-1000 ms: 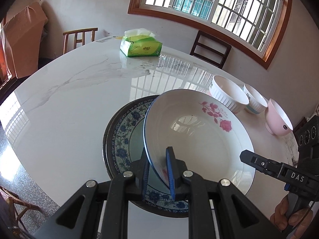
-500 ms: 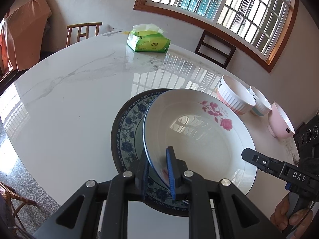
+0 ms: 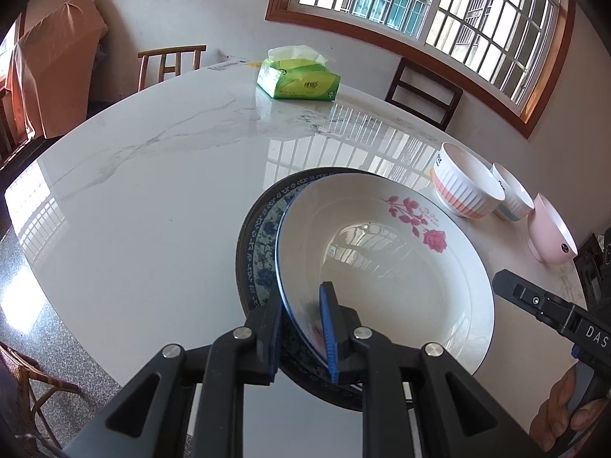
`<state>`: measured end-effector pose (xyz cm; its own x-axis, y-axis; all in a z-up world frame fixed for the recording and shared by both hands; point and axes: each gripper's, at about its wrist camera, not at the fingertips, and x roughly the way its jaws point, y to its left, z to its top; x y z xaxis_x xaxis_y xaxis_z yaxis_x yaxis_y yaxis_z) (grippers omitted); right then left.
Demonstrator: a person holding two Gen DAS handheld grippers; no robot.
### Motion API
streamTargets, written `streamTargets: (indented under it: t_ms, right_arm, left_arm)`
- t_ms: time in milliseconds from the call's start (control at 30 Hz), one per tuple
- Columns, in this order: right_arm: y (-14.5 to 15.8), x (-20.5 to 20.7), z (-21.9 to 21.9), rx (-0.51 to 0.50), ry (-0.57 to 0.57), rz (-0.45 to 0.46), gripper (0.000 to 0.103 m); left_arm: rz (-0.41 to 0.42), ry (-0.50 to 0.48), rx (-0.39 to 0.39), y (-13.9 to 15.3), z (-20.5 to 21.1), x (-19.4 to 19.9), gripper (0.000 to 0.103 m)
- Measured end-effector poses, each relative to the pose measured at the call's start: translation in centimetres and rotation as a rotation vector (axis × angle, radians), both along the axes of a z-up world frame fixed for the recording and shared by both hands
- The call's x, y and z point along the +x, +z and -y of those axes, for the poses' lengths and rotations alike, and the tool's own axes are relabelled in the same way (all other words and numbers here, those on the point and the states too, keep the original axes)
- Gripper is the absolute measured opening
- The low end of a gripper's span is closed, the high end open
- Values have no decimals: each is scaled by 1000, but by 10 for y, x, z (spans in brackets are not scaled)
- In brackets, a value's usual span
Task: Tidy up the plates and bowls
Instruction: 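Lower the pink-flower plate onto the blue plate stack and open both grippers, then move both grippers to the rim of the pink bowl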
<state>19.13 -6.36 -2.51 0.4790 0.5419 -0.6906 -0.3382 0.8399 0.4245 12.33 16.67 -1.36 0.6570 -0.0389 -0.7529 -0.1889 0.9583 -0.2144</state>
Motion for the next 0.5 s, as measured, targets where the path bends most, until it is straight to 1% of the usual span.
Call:
streamTargets:
  t_ms: [67,100,167,200,233,300,367,500]
  right_arm:
    - [4,-1,-1,-17,1,19,19]
    - [4,-2,0,-20,0,23,19]
    - [1,-2,1,-14,1,13,19]
    - [-2,-1,2,-13,1,5,19]
    - [-5,-1,2,-13,-1,-1,19]
    - [-9,-1,4,-3,-5,-12,19]
    - [-9,-3,9,16,-10,-14,20]
    - [-10,-7,27,60,-50,-10,20]
  left_arm:
    - [4,15,38,2,1,-1,19]
    - [12,27,60,4,2,-3,21]
    - [48,61,119,11,4,-8,34]
    - [69,75,145,15,4,-11,45]
    - [90,83,165,19,5,-14,50]
    - [117,90,198,25,7,-18,50]
    - [132,81,204,30,9,-20,50]
    - [125,30,142,33,11,-19,50]
